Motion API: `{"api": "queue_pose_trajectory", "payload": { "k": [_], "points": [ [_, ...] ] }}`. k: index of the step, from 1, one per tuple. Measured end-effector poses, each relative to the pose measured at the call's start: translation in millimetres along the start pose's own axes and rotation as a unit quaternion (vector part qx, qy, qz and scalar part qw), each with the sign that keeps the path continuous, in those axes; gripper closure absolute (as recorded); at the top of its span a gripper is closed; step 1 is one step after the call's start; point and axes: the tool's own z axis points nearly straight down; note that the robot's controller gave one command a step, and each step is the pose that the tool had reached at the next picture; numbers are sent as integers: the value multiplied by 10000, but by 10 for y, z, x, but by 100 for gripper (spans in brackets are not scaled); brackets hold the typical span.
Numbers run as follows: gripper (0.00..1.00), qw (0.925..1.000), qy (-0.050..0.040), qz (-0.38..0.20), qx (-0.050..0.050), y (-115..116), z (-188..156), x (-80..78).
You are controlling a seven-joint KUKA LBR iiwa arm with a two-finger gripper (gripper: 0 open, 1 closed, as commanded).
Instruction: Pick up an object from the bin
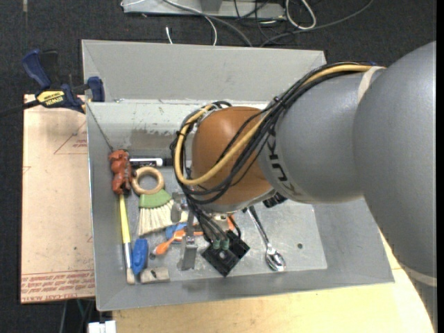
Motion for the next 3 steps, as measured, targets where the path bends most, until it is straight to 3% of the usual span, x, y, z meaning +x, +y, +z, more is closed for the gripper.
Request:
{"api": "queue_pose_trajectory", "payload": {
  "k": [1,2,3],
  "points": [
    [0,10000,-31,18,-6,-7,-30,-21],
    [0,9997,-63,236,-25,222,644,-445],
    [0,9991,-73,-417,-17,304,742,-618]
  ]
}}
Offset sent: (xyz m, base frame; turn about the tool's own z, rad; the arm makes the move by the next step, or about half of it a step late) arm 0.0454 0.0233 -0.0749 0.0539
